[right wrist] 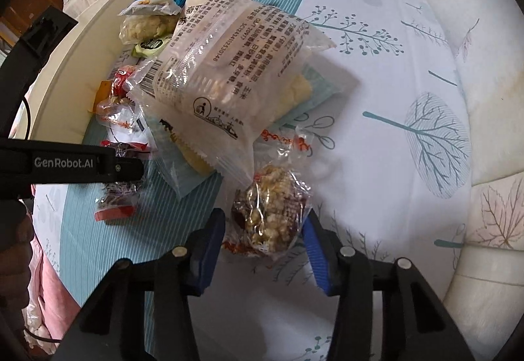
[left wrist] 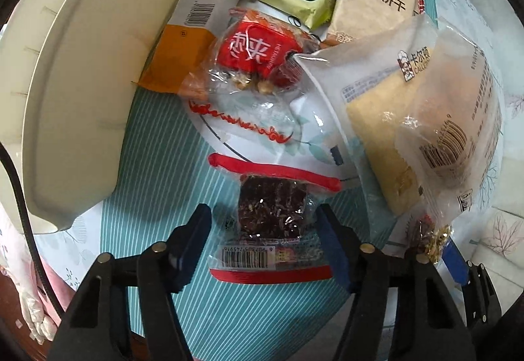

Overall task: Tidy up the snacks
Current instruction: 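Grasp the dark dried-meat packet with the left tool while the right tool grasps the nut packet, then carry the nut packet into the white tray and open the right tool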

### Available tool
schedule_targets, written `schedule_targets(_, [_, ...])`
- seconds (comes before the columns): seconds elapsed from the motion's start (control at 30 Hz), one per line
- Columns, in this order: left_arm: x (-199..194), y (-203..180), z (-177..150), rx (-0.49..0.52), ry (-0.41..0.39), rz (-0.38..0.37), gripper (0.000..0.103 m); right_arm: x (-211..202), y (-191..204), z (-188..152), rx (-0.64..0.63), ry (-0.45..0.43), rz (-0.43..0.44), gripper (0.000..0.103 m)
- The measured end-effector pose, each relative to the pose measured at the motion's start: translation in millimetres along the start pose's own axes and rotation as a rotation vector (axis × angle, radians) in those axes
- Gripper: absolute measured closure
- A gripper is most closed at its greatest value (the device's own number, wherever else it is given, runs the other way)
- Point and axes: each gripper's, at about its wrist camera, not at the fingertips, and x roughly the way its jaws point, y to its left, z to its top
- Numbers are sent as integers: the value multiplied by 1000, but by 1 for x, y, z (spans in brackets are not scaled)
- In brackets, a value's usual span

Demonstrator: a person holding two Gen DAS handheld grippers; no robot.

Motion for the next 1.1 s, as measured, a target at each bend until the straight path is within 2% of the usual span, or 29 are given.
schedule_targets(0.03, [0,0,0,1,-2,2,41,1,-2,1,-4,1,1,58])
schedule_targets(0.07, [1,1,0,5,-5,1,54,-1,-2,1,-8,4,3,59])
schedule_targets(0.1, [0,-1,0,9,-4,-7,57,-3,-5,1,-11,5,1,62])
schedule_targets(0.43, [-8,5,-16,0,53,23,58,-9,-8,-15,25,107,3,62])
schedule_targets(0.63, [-21,15,-38,15,84,-17,58,-10,-7,-34,84,231,19,63])
schedule_targets(0.67, [-25,16,-42,22,87,-23,58,-10,-7,-39,109,256,37,64])
schedule_targets(0.7, [-28,16,-46,29,86,-29,58,-11,-8,-42,126,271,46,69])
schedule_targets(0.87, [-57,19,-59,79,61,-61,58,-22,-6,-51,183,305,78,69])
schedule_targets(1.0, [-90,17,-62,137,11,-98,58,-31,-2,-54,228,311,81,69])
schedule_targets(1.1, [-115,30,-65,180,-33,-137,58,-42,15,-48,258,298,86,69])
